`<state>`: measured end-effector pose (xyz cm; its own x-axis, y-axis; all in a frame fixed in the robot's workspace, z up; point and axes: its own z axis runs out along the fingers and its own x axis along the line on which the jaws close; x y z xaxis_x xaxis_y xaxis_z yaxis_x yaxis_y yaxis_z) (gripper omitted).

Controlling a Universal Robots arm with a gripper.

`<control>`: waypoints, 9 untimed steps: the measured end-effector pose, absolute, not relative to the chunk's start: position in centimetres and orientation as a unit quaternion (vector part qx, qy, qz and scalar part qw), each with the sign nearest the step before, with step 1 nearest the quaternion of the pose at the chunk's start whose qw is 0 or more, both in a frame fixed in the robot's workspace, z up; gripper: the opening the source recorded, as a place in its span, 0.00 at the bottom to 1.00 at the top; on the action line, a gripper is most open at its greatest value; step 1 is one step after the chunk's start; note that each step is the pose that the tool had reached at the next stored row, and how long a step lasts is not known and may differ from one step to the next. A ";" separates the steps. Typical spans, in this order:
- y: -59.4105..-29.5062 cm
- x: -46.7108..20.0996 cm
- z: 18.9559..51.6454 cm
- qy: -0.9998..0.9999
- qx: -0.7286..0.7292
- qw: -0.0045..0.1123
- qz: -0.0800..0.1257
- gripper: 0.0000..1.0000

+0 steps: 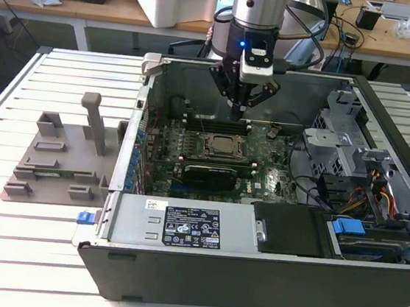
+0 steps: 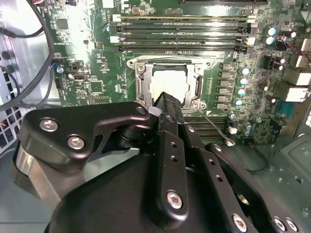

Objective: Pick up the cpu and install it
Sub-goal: 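Install the first cpu locking lever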

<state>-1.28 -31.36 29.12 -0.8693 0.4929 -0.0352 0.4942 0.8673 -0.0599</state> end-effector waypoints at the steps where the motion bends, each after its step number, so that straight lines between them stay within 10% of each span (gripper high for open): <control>1: -31.4 -1.3 29.1 0.968 0.250 0.010 -0.033 0.11; 9: -31.4 -1.3 29.1 0.976 0.216 0.011 -0.033 0.11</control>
<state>-1.28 -31.36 29.12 -0.9067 0.4203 -0.0351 0.4217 0.9048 -0.0599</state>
